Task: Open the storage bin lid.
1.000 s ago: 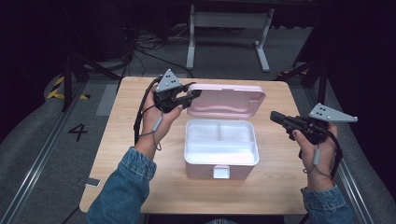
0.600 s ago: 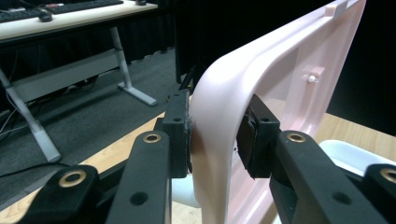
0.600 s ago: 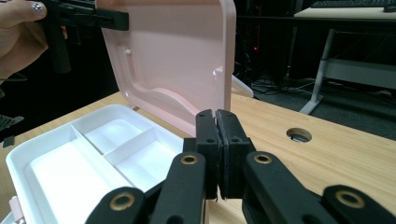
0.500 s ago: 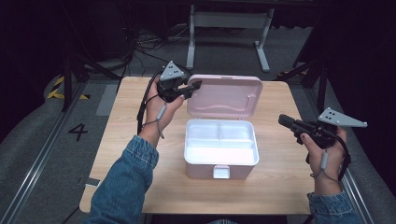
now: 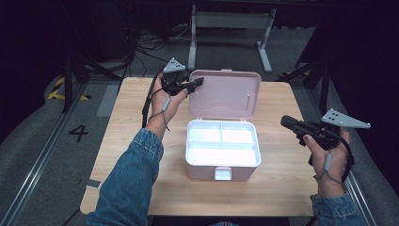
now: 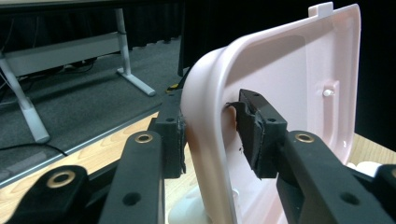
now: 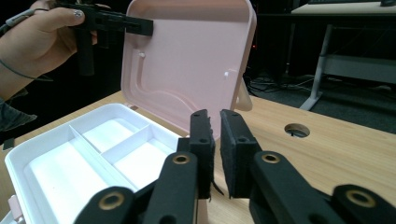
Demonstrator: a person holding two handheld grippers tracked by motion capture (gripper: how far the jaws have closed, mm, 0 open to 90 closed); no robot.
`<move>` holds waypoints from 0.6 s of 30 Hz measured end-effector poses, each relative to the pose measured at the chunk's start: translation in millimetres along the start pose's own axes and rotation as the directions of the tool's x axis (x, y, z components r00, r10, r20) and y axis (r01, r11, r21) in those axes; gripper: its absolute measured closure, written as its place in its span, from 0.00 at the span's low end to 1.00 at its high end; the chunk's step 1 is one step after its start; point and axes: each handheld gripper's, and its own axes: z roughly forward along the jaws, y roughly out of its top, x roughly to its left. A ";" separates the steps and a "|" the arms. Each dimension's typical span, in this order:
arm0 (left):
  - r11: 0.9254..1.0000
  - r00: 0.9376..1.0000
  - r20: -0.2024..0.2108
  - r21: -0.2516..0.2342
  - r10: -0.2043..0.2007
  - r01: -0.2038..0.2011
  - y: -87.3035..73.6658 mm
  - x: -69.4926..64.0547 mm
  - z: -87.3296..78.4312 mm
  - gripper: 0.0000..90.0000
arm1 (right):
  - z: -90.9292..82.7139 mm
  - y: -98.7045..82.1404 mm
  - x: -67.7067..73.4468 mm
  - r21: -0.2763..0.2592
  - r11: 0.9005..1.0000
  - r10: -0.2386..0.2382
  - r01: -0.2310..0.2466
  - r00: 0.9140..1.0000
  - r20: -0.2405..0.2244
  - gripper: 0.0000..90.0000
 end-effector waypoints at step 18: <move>0.993 0.998 -0.016 0.097 -0.059 0.060 -6.4 23.2 29.0 0.65 | 7.7 -5.8 -5.6 0.040 0.999 0.002 -0.002 1.000 0.009 0.85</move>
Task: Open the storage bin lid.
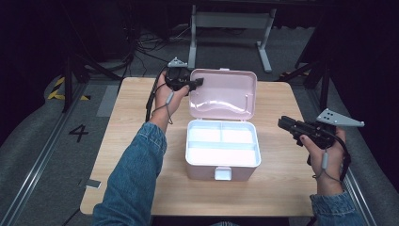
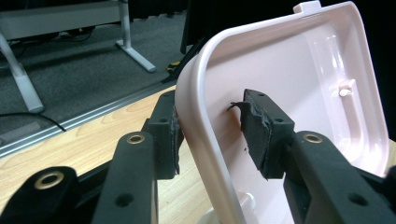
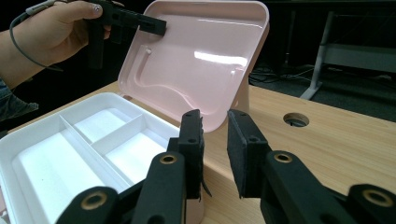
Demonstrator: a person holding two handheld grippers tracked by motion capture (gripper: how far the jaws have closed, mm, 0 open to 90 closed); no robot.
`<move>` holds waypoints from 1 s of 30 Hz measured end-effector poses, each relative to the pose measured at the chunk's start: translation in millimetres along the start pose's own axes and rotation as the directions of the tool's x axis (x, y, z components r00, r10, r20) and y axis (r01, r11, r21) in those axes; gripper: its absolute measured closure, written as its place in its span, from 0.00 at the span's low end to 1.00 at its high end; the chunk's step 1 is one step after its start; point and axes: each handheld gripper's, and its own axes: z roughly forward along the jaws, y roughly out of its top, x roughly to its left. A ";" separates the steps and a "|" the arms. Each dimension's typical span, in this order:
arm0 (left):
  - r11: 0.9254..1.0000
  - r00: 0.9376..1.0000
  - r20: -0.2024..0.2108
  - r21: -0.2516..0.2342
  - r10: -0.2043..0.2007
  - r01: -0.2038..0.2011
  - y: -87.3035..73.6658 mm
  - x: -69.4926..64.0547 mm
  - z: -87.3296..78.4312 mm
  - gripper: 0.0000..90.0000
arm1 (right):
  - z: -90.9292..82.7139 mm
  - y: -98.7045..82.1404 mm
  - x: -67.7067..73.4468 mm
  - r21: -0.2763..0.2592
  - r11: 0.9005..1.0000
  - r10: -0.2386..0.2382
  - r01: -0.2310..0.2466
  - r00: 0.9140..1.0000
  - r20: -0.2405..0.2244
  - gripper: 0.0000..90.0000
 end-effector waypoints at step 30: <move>0.992 0.996 -0.033 0.092 -0.088 0.091 -25.2 20.8 32.2 0.63 | -0.6 -3.4 -6.3 0.008 1.000 0.017 -0.017 1.000 0.011 0.83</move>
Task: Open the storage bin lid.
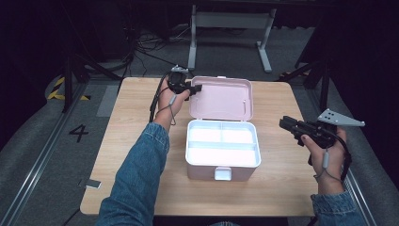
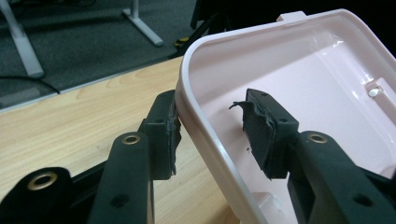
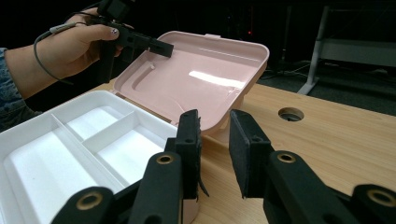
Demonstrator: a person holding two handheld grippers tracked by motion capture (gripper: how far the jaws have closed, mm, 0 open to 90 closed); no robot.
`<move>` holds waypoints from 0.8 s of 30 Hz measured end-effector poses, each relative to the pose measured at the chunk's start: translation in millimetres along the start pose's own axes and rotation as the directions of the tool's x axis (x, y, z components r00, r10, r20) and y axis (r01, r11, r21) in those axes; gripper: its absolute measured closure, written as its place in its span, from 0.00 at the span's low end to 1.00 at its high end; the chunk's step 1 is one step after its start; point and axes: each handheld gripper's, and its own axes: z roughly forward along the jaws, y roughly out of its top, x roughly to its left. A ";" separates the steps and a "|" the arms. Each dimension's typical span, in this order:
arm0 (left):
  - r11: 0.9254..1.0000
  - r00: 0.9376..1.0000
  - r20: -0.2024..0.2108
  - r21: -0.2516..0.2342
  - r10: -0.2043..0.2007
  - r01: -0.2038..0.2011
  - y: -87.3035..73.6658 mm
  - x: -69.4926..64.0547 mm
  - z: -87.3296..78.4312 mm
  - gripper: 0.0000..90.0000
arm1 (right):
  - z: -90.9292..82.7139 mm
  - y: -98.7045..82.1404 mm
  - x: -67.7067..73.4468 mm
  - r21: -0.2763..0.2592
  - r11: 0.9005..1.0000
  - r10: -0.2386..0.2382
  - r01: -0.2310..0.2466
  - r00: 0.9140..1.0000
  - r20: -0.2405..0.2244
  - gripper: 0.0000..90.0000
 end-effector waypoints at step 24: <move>0.996 1.000 -0.011 0.090 -0.005 0.006 -9.3 7.8 15.0 0.63 | -3.7 -1.7 -1.8 0.006 1.000 0.006 -0.006 1.000 0.000 0.82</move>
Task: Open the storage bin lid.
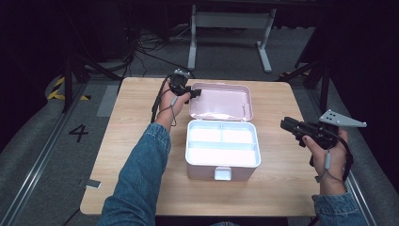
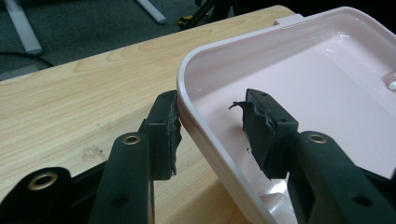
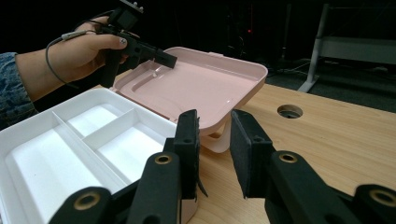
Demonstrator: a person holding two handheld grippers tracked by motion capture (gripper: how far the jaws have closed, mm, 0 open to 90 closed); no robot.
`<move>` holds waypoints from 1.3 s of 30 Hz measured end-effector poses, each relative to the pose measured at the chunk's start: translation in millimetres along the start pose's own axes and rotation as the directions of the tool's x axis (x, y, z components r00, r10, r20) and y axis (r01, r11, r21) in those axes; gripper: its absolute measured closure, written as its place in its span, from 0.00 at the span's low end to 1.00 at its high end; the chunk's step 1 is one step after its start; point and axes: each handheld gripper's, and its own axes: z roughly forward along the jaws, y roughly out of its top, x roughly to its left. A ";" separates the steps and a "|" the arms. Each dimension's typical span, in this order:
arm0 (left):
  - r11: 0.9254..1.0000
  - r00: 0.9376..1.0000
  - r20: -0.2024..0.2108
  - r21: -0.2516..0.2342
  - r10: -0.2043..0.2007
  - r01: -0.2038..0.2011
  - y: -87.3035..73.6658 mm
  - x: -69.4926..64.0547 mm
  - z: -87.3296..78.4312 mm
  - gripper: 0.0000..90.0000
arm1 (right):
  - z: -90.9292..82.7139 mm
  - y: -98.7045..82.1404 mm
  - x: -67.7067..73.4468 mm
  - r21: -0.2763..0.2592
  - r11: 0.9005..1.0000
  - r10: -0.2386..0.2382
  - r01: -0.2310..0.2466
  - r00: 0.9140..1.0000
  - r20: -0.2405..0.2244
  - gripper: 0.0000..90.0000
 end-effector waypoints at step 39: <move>0.991 0.993 -0.102 0.129 0.055 -0.042 -11.5 2.7 10.3 0.49 | 2.8 -2.3 -2.1 0.002 1.000 0.002 -0.002 1.000 0.007 0.79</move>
